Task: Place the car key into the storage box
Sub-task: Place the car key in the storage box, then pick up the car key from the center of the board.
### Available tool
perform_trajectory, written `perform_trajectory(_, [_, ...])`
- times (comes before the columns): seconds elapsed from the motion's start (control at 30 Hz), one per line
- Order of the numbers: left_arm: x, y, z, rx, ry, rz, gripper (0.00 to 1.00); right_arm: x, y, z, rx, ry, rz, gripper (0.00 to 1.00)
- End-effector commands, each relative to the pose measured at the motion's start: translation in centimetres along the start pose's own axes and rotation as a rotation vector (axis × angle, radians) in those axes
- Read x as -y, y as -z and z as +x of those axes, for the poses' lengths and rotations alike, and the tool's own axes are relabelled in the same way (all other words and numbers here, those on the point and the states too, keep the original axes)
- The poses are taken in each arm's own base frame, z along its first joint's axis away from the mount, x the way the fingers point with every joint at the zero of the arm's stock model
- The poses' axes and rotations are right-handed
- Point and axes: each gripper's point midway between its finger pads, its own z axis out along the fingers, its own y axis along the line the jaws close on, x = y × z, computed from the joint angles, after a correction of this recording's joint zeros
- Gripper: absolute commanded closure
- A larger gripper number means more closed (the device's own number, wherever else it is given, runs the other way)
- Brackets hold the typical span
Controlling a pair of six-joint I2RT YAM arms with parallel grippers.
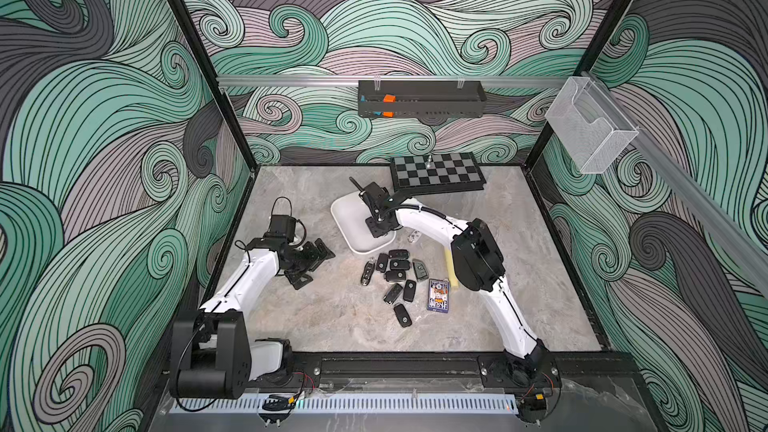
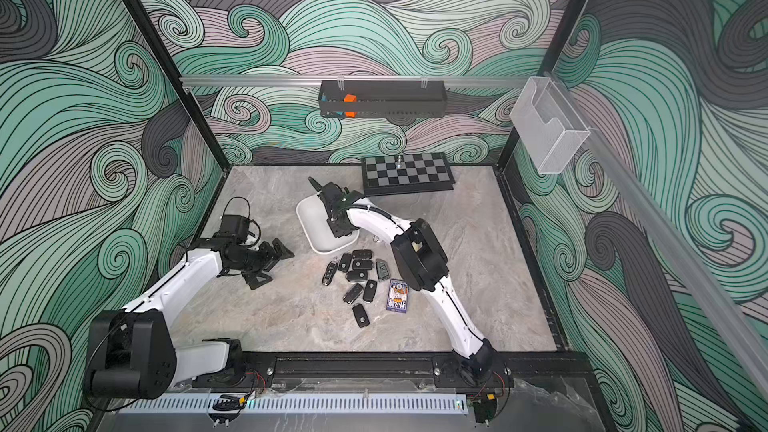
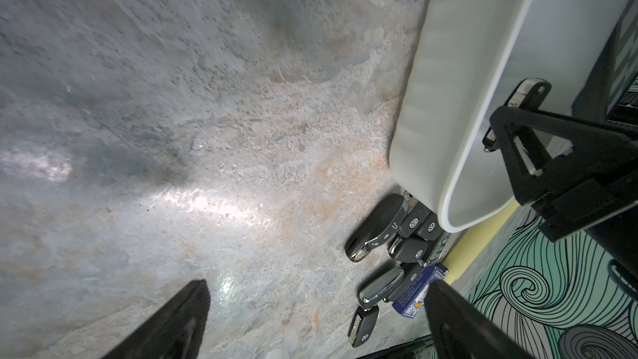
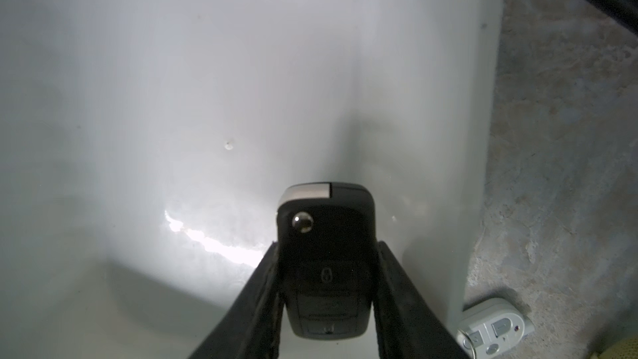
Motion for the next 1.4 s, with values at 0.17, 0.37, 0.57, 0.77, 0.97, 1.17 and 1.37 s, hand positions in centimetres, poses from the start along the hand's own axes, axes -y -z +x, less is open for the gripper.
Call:
perform_trajectory(0.17, [0.8, 0.4, -0.5, 0.006, -0.008, 0.027, 0.02, 0.2, -0.7, 1.0, -0.038, 0.006, 0.025, 0.55])
perform_trajectory(0.37, [0.9, 0.5, -0.4, 0.001, -0.012, 0.027, 0.02, -0.8, 1.4, 0.1, -0.005, -0.025, -0.033, 0.51])
perform_trajectory(0.57, [1.1, 0.4, -0.5, -0.006, -0.012, 0.032, 0.02, -1.3, 6.4, -1.4, 0.064, -0.081, -0.129, 0.49])
perform_trajectory(0.77, [1.5, 0.4, -0.6, -0.017, -0.011, 0.040, 0.02, -0.6, 10.0, -1.1, 0.097, -0.139, -0.161, 0.40])
perform_trajectory(0.97, [2.1, 0.5, -1.1, -0.018, -0.011, 0.047, 0.02, 2.3, 11.8, 0.7, 0.099, -0.261, -0.104, 0.22])
perform_trajectory(1.17, [2.9, 0.4, -2.2, -0.012, -0.010, 0.051, 0.02, 6.4, 11.5, 3.2, 0.070, -0.440, -0.038, 0.13])
perform_trajectory(1.37, [3.2, 0.4, -2.8, -0.011, -0.013, 0.041, 0.01, 9.6, 9.0, 5.9, 0.021, -0.623, 0.028, 0.13])
